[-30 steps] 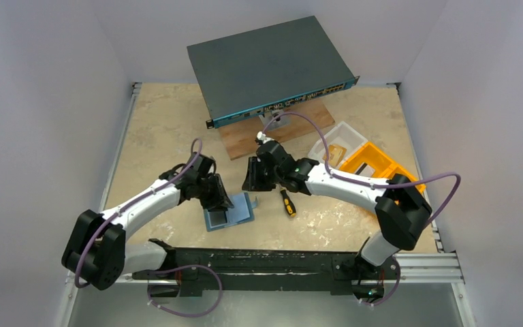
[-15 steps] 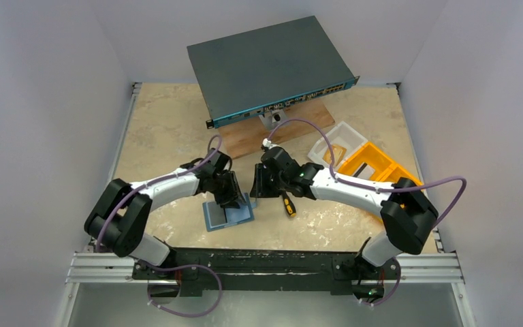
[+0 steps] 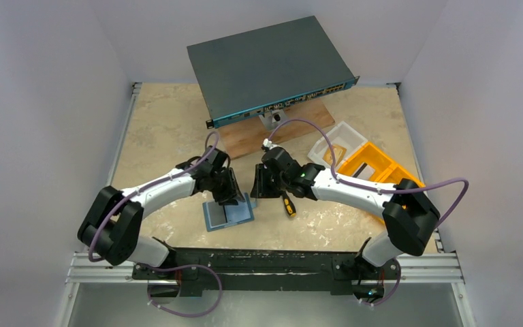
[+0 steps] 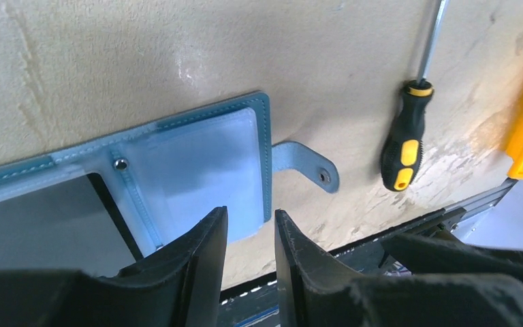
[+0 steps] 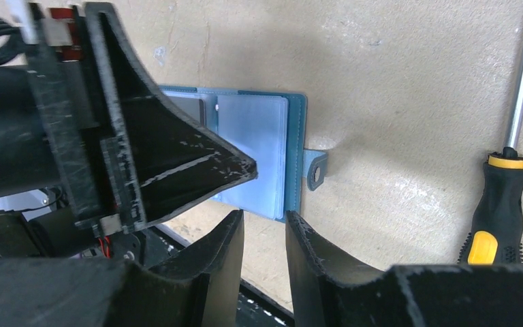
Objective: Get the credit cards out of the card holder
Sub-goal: Remove the credit card from the card holder.
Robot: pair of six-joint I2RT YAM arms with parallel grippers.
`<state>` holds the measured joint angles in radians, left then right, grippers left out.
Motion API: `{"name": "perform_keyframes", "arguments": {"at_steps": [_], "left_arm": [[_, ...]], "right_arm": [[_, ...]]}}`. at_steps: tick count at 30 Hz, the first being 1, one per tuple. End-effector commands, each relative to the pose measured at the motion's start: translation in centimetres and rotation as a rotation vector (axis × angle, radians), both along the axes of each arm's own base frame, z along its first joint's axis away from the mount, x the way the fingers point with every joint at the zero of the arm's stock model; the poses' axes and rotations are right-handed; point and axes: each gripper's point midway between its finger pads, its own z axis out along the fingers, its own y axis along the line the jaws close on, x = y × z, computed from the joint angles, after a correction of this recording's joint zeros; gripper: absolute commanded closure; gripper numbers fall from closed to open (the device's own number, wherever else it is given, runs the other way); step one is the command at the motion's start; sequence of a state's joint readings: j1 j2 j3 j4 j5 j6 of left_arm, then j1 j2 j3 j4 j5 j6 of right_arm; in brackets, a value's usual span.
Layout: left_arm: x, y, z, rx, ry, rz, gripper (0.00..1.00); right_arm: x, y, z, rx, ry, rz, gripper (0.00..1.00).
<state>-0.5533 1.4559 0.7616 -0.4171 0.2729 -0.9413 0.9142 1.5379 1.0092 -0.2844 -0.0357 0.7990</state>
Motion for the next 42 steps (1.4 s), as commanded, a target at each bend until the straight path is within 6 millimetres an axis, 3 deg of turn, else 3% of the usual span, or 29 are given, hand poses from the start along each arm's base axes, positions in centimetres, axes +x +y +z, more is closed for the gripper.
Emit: {"name": "perform_keyframes", "arguments": {"at_steps": [1,10,16,22,28,31,42], "left_arm": [[0.9,0.3,2.6,0.010,-0.093,-0.012,0.69],[0.2,2.2,2.9,0.045,-0.099,0.039,0.72],[-0.6,6.4,2.7,0.118,-0.089,0.183,0.72],[-2.1,9.9,1.0,0.180,-0.039,0.280,0.76],[-2.5,10.2,-0.2,0.183,-0.018,0.287,0.78],[-2.5,10.1,-0.8,0.189,-0.006,0.288,0.83],[-2.5,10.5,-1.9,0.224,0.013,0.289,0.88]], "right_arm": [[0.6,1.0,1.6,0.041,-0.041,0.011,0.71],[-0.6,3.9,2.5,0.092,-0.032,0.077,0.71],[-1.8,7.2,1.4,0.142,0.019,0.155,0.71],[-2.3,9.6,-0.6,0.190,0.082,0.209,0.71],[-2.5,10.8,-2.9,0.196,0.132,0.226,0.71],[-2.5,11.3,-3.7,0.208,0.146,0.231,0.71],[-3.0,11.1,-5.8,0.199,0.189,0.224,0.71]]}}
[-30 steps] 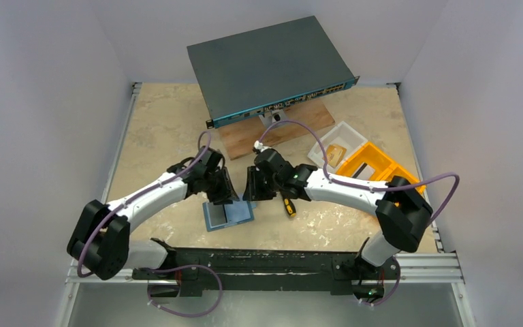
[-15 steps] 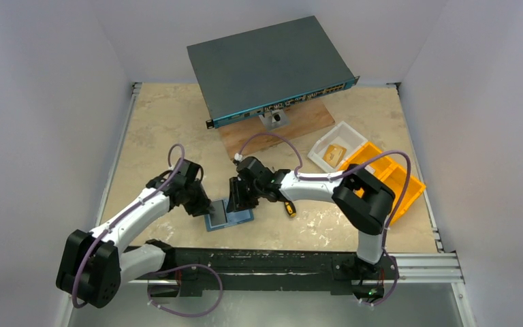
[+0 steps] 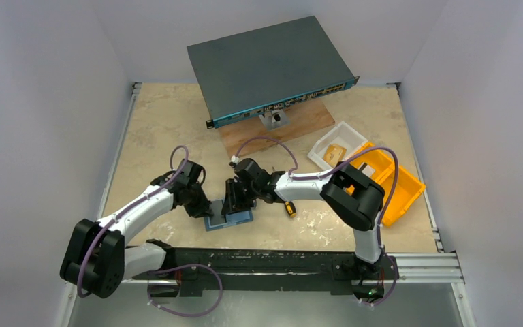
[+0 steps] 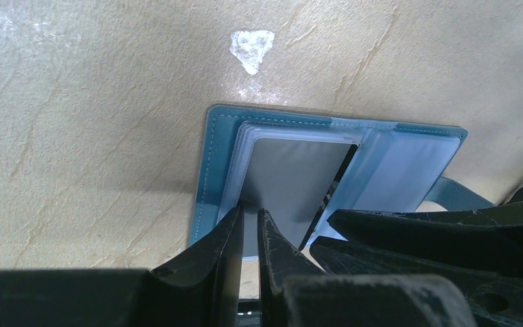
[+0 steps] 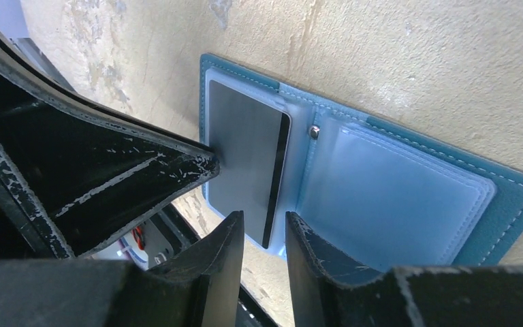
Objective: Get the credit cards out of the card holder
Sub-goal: Remove the credit card from the card holder.
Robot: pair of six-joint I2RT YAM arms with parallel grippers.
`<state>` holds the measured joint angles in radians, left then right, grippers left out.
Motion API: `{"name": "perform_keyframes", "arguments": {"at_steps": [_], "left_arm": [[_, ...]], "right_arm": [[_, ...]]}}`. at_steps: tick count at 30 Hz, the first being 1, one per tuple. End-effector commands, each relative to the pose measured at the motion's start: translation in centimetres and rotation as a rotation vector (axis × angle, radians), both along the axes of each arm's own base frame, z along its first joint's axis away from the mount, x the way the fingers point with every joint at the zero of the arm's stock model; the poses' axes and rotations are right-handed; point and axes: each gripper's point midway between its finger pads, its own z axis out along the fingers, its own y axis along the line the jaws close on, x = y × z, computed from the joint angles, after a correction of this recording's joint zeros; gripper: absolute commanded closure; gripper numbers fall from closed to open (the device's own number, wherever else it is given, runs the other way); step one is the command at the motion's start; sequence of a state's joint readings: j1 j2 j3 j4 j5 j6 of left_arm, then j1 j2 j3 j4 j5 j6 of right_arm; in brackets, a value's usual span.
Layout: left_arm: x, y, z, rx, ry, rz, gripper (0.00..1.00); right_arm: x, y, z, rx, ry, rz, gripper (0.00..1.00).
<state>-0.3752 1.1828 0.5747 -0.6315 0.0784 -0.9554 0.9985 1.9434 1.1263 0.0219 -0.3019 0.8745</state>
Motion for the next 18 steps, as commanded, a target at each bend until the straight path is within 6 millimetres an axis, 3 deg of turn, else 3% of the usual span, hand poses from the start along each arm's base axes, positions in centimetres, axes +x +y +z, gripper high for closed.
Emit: {"name": "perform_keyframes", "arguments": {"at_steps": [1,18], "left_arm": [[0.6,0.4,-0.1,0.015,-0.024,0.019,0.88],[0.3,0.8,-0.7,0.030,-0.032,0.006,0.90]], "right_arm": [[0.1,1.1,0.8,0.054,-0.001,0.006,0.71],[0.1,0.9,-0.8,0.050,0.032,-0.003,0.71]]}}
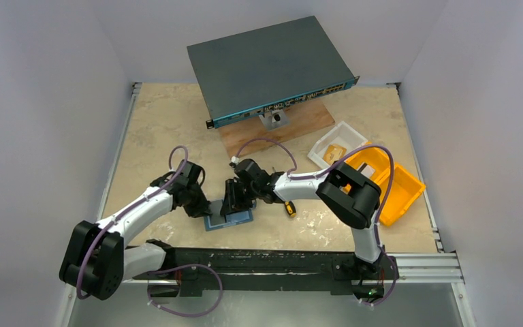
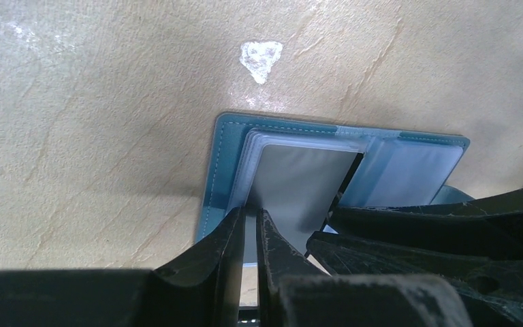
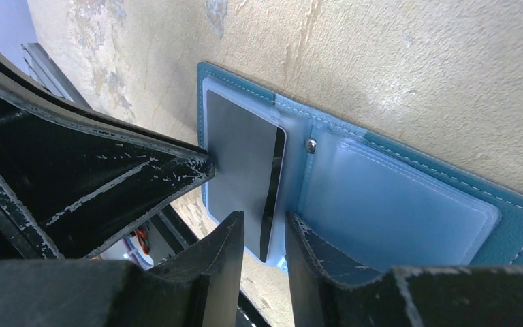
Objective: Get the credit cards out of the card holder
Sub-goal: Remove the credit card from the card holder.
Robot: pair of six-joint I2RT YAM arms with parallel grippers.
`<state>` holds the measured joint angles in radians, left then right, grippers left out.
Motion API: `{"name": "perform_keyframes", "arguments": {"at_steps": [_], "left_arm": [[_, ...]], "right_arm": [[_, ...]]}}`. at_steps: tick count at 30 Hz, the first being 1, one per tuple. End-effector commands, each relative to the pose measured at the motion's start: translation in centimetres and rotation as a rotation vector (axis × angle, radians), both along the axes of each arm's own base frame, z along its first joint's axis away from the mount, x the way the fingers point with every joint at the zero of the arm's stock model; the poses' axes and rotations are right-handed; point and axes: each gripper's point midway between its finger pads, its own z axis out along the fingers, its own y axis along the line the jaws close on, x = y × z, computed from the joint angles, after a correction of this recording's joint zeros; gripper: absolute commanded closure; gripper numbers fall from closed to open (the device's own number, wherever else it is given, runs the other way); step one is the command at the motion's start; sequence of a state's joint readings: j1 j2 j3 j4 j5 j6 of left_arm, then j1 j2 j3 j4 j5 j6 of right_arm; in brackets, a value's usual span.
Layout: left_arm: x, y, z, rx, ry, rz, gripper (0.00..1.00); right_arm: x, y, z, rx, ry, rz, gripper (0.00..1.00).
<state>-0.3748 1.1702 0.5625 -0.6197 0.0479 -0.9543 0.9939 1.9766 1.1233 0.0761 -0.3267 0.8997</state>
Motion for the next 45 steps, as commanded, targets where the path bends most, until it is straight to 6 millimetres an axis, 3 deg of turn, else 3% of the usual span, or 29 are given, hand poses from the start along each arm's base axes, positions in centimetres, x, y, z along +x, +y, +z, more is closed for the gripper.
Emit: {"name": "perform_keyframes", "arguments": {"at_steps": [1,11,21,31,45], "left_arm": [[0.0,0.1,-0.6,0.000,-0.006,-0.010,0.90],[0.0,-1.7,-1.3,-0.076,0.016,-0.024,0.96],[-1.3,0.2,-2.6,0.022,0.096,0.054,1.00],[-1.5,0.2,-2.8,0.025,0.118,0.070,1.00],[-1.5,0.1,-2.7,0.020,0.121,0.067,1.00]], "right_arm": [[0.0,0.3,-0.2,0.024,0.011,0.002,0.71],[-0.3,0.4,-0.6,0.043,0.034,0.007,0.71],[1.1,-1.7,0.7,0.139,0.052,-0.042,0.71],[1.3,-2.1,2.3,0.291,0.101,-0.064,0.71],[1.5,-2.0,1.4,0.319,0.148,-0.092,0.80]]}}
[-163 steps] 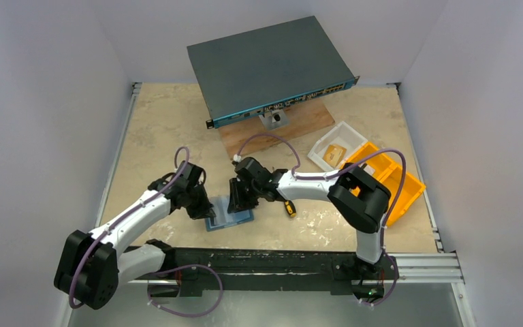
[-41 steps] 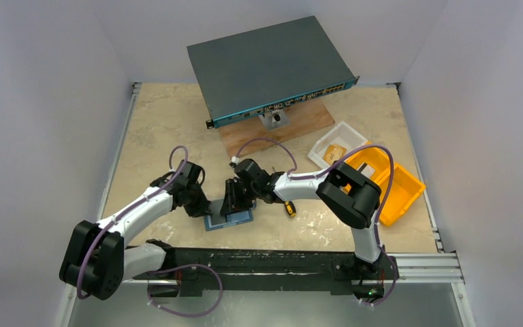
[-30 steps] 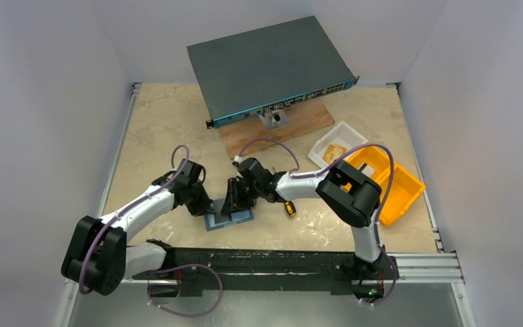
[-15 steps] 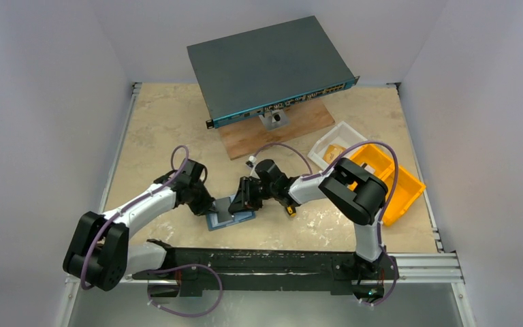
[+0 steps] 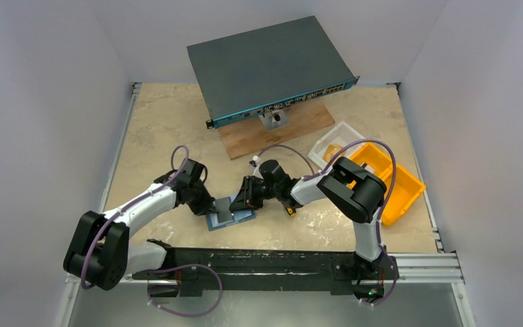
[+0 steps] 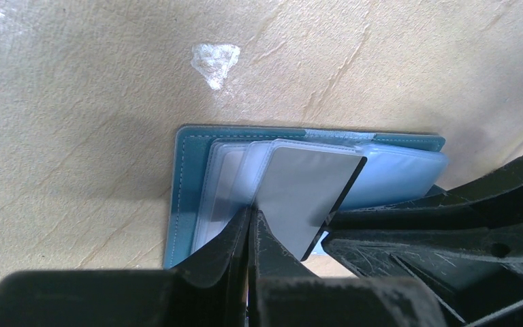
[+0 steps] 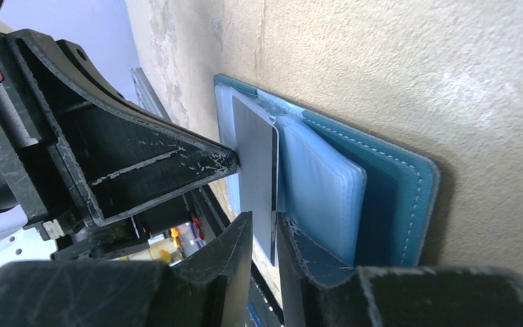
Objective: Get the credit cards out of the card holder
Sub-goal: Remove the credit card from the card holder.
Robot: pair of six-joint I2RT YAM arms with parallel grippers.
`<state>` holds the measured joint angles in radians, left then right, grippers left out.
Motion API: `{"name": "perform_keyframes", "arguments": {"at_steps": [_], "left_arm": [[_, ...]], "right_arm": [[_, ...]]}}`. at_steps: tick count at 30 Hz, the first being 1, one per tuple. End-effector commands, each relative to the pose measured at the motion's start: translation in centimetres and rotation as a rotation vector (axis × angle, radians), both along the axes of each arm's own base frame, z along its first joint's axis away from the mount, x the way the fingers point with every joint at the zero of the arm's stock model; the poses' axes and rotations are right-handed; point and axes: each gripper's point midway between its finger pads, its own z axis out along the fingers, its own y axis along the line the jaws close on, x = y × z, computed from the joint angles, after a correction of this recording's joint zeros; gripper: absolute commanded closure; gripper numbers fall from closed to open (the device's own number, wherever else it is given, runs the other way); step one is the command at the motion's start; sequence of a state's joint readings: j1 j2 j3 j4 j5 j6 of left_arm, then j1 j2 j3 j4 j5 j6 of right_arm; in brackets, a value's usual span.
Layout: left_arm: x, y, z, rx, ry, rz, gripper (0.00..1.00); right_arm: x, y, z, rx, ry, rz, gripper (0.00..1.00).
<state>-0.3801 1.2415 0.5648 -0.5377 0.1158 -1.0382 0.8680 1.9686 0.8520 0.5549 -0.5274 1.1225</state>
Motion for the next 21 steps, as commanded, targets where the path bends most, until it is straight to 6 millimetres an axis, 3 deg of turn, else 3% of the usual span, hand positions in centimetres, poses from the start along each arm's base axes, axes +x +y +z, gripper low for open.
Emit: {"name": "perform_keyframes", "arguments": {"at_steps": [1,6,16,21], "left_arm": [[-2.37,2.02,-2.29,0.106,0.096,0.011,1.00],[-2.35,2.01,-2.30,0.106,0.096,0.012,1.00],[-2.41,2.25,-2.19,0.118,0.102,0.023,1.00],[-2.40,2.29,-2.20,0.121,0.103,0.028,1.00]], "right_arm": [[0.34,0.36,0.73,0.049,-0.009,0.000,0.80],[0.44,0.28,0.14,0.033,-0.005,-0.005,0.81],[0.84,-0.12,0.62,0.048,-0.009,-0.031,1.00],[1.03,-0.42,0.85,0.043,-0.019,-0.039,1.00]]}}
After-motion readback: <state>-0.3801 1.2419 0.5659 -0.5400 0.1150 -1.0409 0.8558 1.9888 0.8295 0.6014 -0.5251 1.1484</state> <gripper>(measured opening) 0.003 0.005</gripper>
